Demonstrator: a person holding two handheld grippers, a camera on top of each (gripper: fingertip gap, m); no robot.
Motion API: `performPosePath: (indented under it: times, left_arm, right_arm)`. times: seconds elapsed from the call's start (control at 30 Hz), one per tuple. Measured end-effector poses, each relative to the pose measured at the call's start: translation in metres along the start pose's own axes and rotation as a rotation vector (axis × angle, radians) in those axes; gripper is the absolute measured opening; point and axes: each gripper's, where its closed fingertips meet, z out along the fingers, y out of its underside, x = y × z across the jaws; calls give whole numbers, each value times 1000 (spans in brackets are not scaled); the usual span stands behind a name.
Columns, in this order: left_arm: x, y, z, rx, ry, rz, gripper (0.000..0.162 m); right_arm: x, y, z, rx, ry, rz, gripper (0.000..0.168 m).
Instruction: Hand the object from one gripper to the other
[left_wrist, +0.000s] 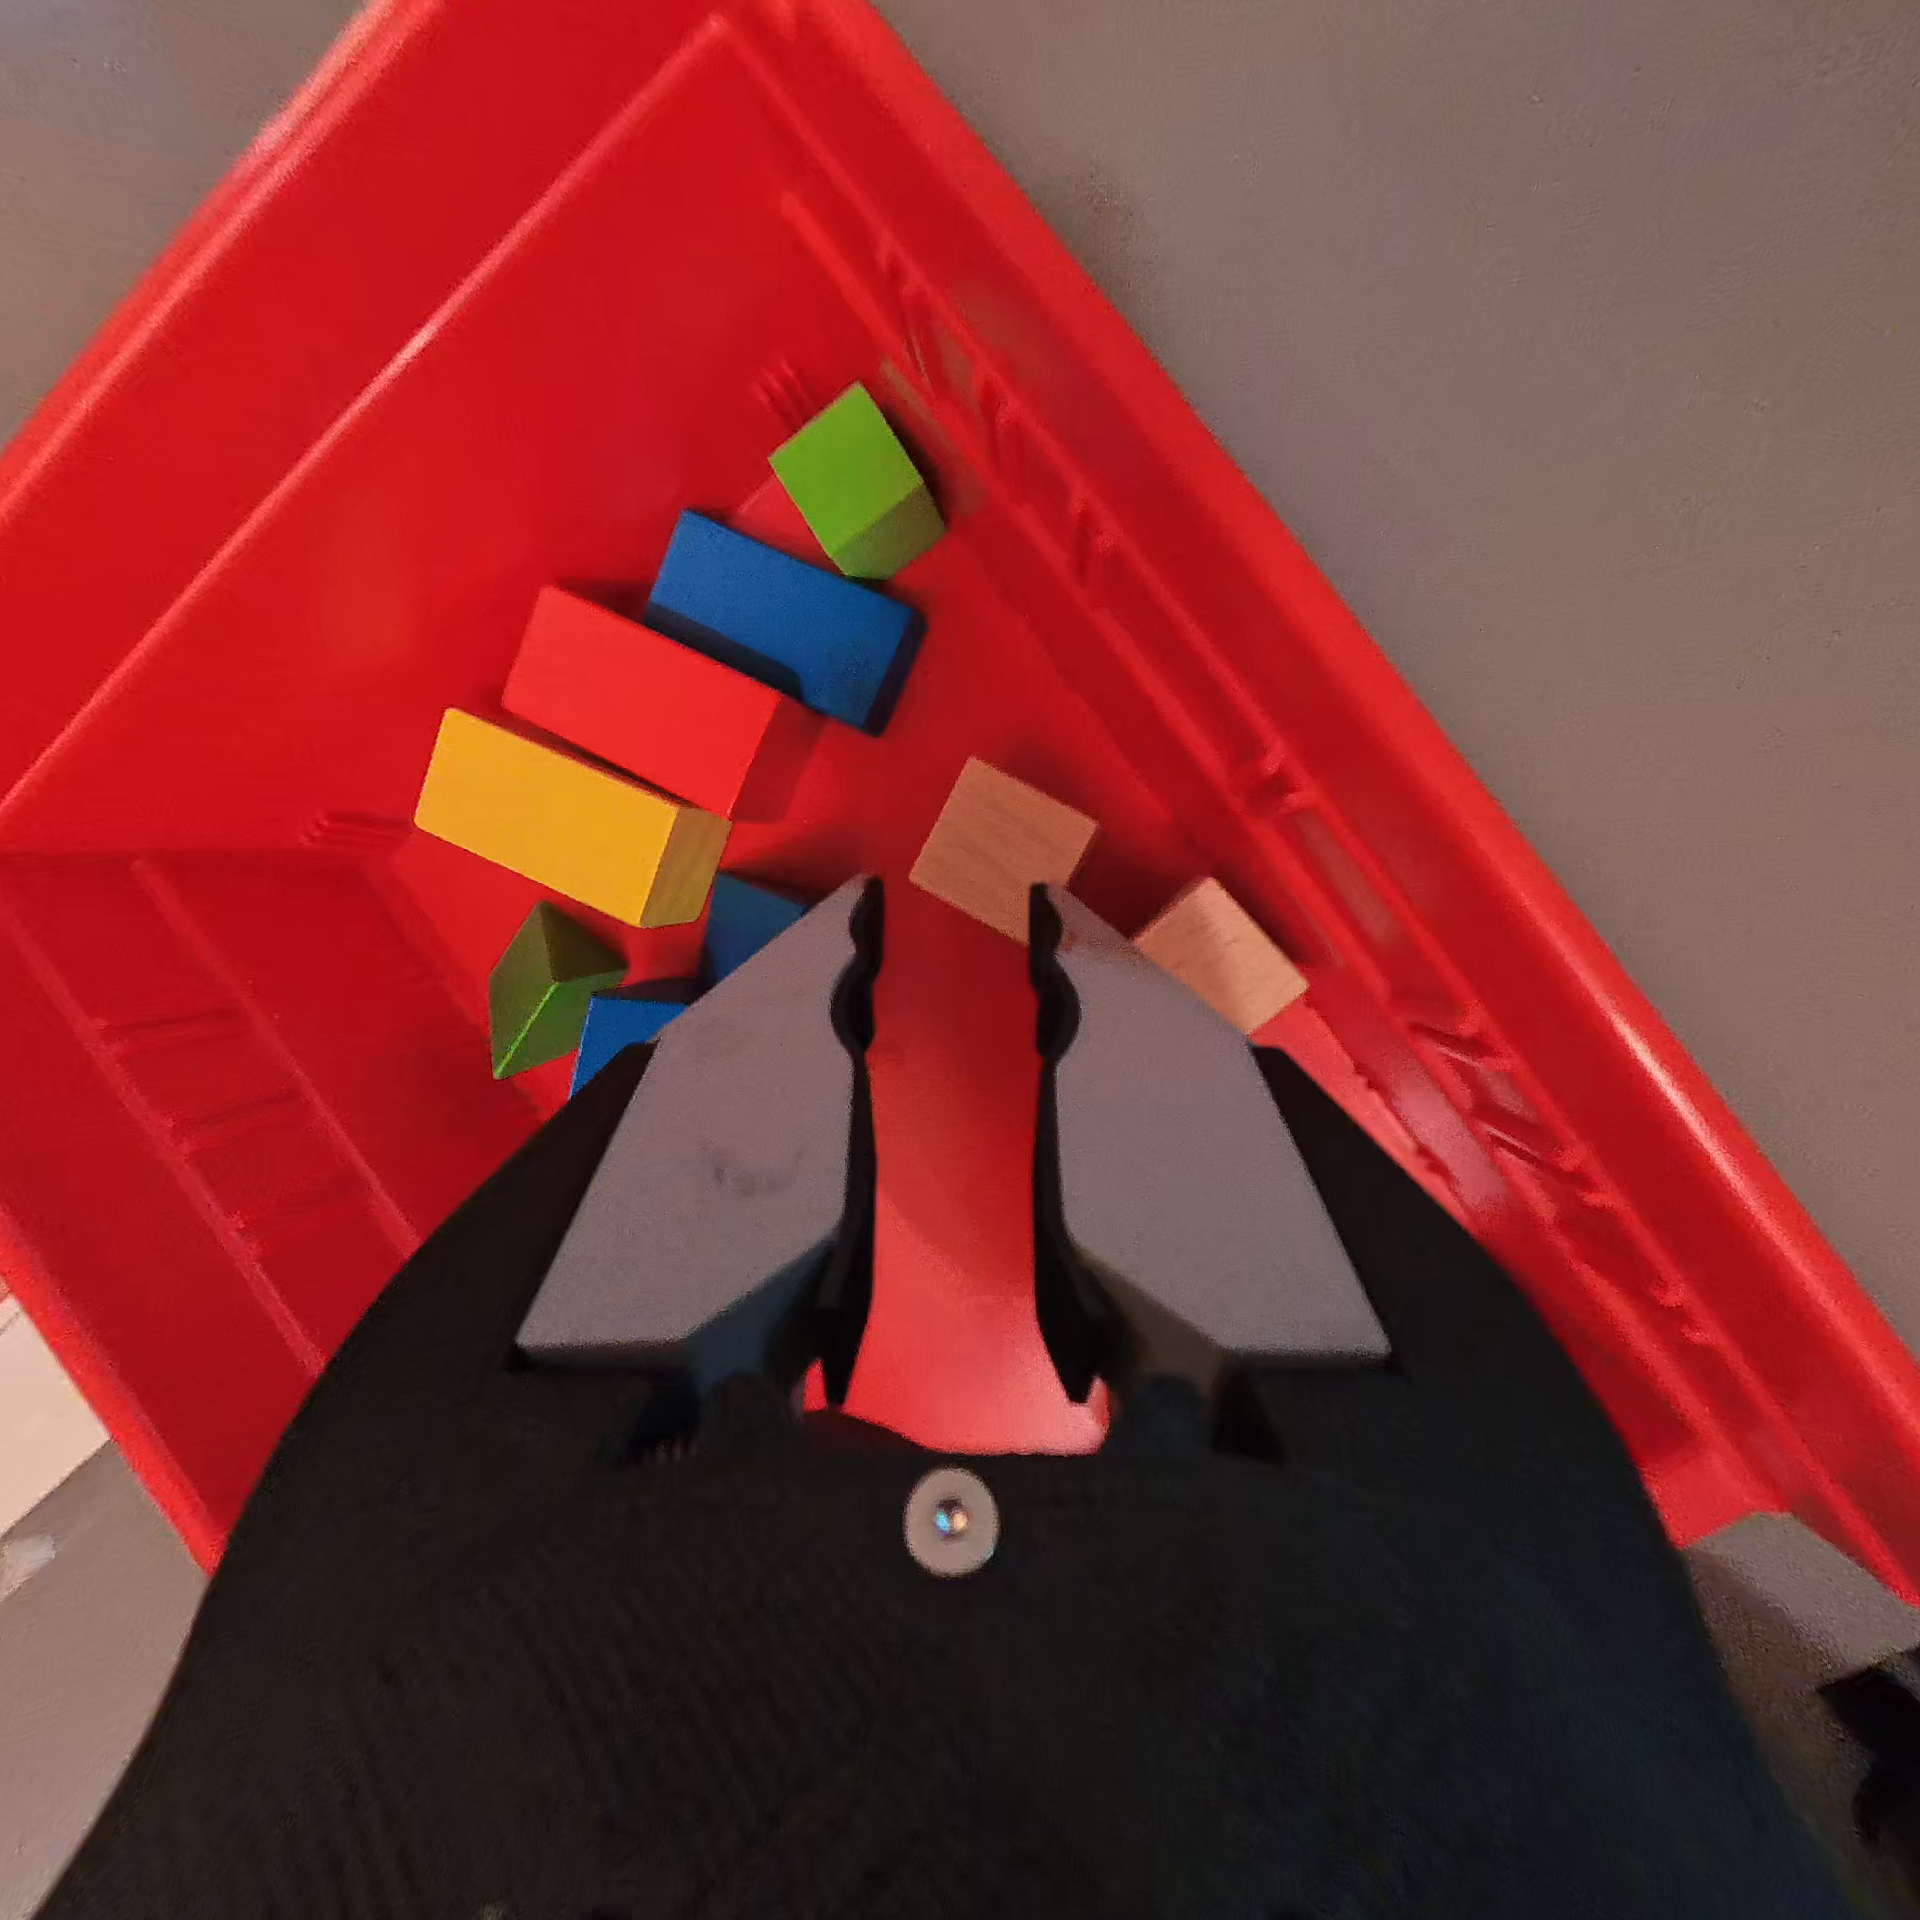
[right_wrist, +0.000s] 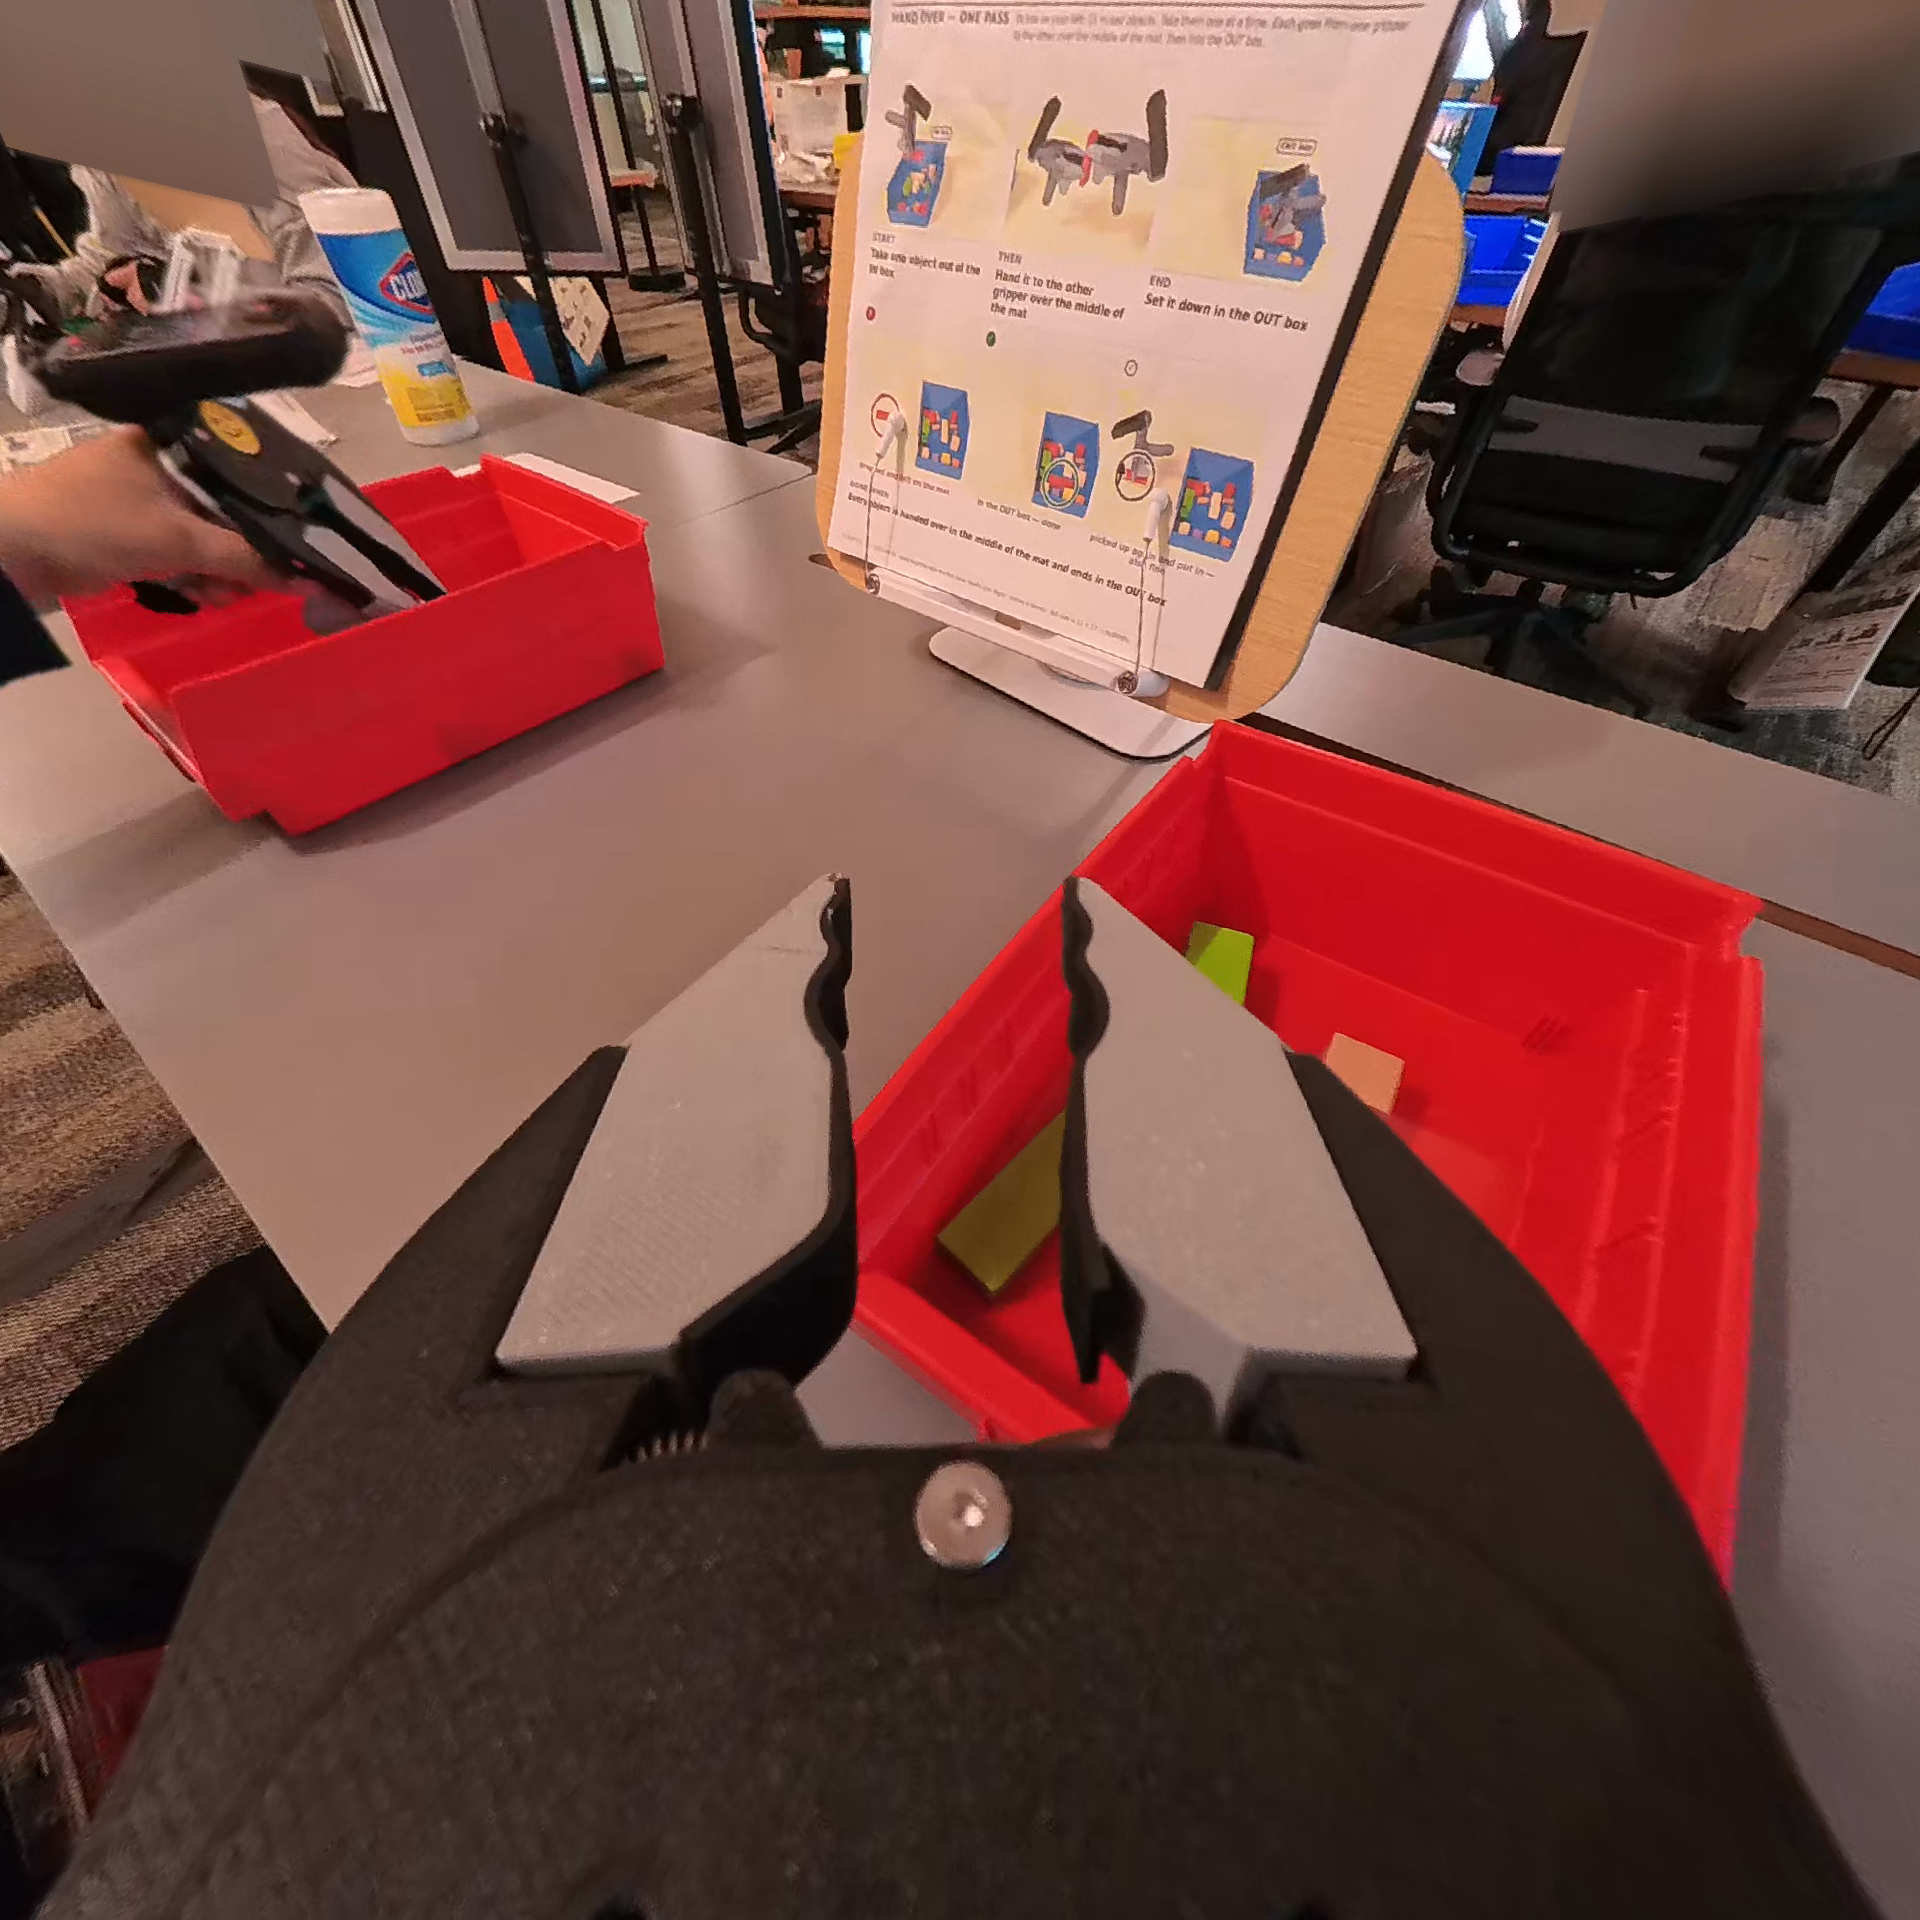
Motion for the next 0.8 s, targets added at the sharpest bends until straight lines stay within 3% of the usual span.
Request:
performPosePath:
  times: [0.03,0.2,0.27,0.43,0.6,0.63,0.73,0.8]
  left_arm:
    - [-1,3,4,-43,-6,24,27]
    - [14,-3,16,-92,128,40,34]
    - [13,-4,21,-100,131,45,46]
    - [7,0,24,-133,145,37,48]
    - [0,22,40,-236,124,53,42]
    - [2,14,41,-186,137,29,34]
    - [1,6,44,-140,119,16,32]
    - [-6,10,43,-156,65,39,0]
  right_arm:
    - [-1,0,0,-1,-3,-4,38]
    - [-3,2,0,-16,11,-38,38]
    - [-2,2,-2,-14,9,-36,38]
    - [3,2,-6,-8,10,-26,38]
    - [2,2,-4,-1,-10,-11,38]
    - [1,2,-3,-6,-11,-16,38]
    - [-1,7,-1,-34,3,-46,38]
    - [-2,8,0,-42,7,-57,38]
